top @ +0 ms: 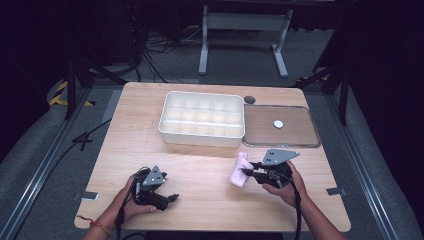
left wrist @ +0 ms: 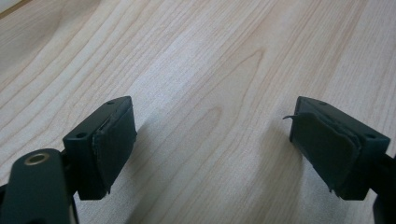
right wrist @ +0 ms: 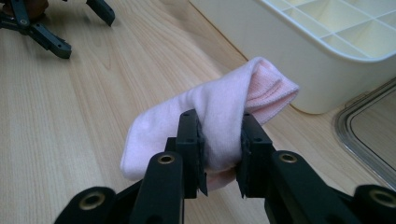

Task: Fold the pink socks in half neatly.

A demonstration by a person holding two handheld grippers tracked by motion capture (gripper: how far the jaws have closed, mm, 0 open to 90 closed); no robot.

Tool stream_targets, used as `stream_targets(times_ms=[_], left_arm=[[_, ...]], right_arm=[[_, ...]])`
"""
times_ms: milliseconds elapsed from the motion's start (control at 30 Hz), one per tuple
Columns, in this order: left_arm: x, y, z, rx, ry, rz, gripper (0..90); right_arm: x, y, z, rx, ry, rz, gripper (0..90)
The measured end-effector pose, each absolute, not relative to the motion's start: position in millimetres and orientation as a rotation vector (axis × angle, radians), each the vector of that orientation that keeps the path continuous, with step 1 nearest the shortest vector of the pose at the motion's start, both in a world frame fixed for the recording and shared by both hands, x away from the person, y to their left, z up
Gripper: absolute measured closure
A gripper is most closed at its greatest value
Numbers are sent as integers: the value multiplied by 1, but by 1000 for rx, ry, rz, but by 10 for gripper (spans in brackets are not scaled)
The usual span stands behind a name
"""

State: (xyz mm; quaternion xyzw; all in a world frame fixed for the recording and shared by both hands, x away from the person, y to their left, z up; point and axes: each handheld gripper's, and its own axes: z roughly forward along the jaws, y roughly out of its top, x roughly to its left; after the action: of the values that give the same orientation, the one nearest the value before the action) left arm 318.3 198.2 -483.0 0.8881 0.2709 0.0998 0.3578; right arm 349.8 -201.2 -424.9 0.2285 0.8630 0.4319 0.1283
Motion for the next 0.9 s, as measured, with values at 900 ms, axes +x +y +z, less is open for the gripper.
stream_targets(times_ms=[900], left_arm=[[322, 197, -483, 2293, 695, 262, 146]], right_arm=[[359, -222, -397, 692, 2343, 1301, 743]])
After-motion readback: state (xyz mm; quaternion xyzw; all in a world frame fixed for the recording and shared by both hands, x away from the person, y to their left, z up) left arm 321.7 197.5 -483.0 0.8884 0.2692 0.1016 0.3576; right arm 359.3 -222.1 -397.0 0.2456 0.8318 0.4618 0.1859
